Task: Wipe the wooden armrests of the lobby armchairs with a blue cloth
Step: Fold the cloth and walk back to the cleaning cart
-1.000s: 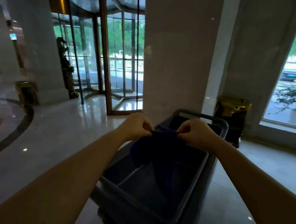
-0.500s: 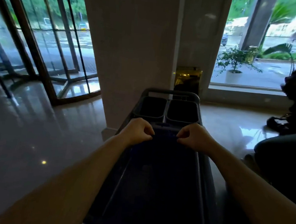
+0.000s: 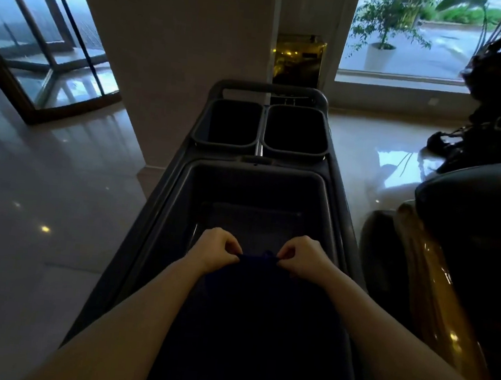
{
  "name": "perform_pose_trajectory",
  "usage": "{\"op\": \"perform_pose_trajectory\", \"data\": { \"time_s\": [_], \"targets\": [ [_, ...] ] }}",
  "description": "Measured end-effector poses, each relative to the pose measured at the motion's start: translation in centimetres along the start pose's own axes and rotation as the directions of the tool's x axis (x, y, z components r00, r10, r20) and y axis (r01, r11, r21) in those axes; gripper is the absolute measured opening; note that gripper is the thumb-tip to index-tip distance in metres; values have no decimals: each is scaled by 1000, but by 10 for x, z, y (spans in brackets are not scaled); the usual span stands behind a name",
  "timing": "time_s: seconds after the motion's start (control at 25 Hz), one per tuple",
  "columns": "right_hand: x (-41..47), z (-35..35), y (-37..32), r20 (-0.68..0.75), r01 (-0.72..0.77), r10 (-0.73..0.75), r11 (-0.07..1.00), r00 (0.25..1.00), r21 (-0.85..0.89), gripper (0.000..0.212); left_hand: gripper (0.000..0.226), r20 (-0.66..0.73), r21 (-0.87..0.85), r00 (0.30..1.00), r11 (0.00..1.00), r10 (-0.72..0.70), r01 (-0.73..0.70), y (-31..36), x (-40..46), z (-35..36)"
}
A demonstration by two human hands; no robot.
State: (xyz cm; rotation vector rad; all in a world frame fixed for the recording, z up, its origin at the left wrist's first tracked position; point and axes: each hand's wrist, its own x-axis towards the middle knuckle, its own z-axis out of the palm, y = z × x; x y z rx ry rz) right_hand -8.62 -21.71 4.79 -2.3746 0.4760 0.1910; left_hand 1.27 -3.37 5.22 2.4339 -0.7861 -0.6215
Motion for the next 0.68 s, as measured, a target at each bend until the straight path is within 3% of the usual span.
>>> {"op": "perform_pose_trajectory", "data": {
  "time_s": [0.36, 0.52, 0.68],
  "targets": [
    [16, 36, 18, 106, -131, 131, 991, 986, -7, 5, 16, 107, -86, 992, 994, -60, 70, -33, 22, 34],
    [19, 37, 16, 158, -182, 179, 983, 971, 3, 22, 20, 152, -106, 987, 992, -53, 69, -36, 24, 38],
    [15, 27, 12, 98, -189, 187, 982, 977, 13, 8, 18, 144, -112, 989, 993, -29, 46, -27, 25, 25]
  ]
}}
